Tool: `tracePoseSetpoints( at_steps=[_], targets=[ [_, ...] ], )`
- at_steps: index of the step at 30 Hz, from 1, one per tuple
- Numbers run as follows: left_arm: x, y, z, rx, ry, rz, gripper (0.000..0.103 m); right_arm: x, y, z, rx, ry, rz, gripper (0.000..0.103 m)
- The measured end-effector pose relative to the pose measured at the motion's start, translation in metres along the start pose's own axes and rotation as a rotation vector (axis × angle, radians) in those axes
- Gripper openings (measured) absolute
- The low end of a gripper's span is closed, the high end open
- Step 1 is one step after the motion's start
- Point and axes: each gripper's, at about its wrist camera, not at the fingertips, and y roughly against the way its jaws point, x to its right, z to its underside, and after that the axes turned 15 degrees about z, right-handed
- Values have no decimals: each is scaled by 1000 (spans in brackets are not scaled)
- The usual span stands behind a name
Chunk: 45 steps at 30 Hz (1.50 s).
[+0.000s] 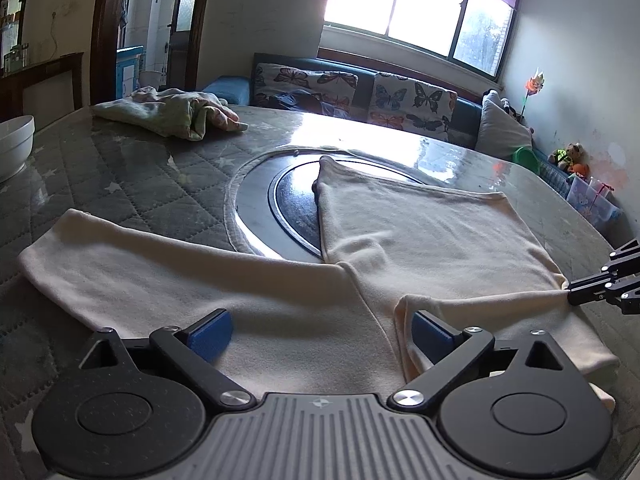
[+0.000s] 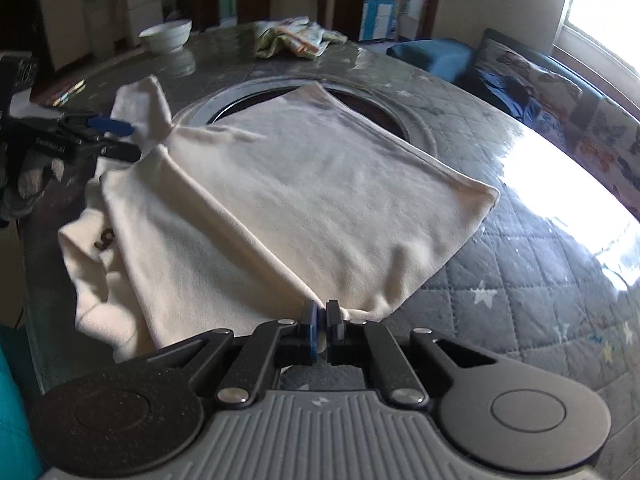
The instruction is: Fold clothes
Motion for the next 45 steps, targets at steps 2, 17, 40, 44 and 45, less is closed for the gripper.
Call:
tracePoseSetpoints(
  at_steps=[2,17,40,44,45],
  targets=[
    [2,5,-2,11,-4,1,97,-3,4,-1,20,-2,13,11],
    [59,-2,5,20,-125,203,56,-44,25,26,46,-63,-29,30],
    [-83,44,-17,203,204,-456,64,-54,27,16,84,-114,-41,59],
    [-109,43,-19,203,274,-519,68,-54,30,15,90,-121,-37,59],
    [-114,42,-20,197,287,-519,68,-55,30,15,92,-122,-37,60]
  ],
)
